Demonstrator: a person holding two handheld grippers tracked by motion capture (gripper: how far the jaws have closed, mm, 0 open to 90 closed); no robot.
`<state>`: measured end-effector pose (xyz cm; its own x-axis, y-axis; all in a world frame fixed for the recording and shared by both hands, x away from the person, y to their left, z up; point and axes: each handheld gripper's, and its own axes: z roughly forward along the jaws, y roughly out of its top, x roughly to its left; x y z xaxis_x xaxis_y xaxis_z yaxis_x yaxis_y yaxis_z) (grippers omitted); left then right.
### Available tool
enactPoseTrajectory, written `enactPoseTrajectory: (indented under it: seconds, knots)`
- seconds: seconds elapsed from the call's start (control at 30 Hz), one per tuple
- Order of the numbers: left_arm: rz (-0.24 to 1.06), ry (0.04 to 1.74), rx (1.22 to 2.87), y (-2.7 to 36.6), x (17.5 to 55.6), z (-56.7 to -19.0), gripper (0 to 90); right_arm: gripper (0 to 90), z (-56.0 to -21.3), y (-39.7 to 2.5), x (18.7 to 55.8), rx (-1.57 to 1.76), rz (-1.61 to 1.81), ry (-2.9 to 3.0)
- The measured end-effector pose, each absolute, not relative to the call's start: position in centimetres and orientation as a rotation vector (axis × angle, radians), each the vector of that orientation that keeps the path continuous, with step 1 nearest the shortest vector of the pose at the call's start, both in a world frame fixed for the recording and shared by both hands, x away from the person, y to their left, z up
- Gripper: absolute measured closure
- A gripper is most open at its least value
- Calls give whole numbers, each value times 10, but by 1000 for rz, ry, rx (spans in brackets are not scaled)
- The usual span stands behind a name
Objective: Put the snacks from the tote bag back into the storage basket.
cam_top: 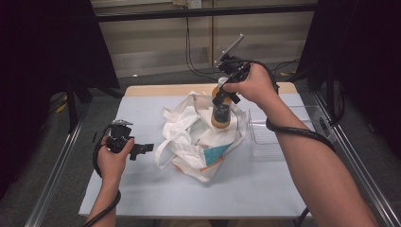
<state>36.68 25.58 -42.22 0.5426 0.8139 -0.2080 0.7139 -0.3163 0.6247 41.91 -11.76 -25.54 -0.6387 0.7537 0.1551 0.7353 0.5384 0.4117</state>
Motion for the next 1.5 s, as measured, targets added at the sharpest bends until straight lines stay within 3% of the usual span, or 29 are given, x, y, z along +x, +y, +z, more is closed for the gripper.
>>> enactPoseTrajectory:
  seconds: [0.93,1.5]
  knots:
    - [187,1215,2128,251,367,-423,48,302,-228,-145,413,1353,644,2708]
    - [186,1224,2109,252,367,-424,48,302,-229,-165,410,1391,608,2708]
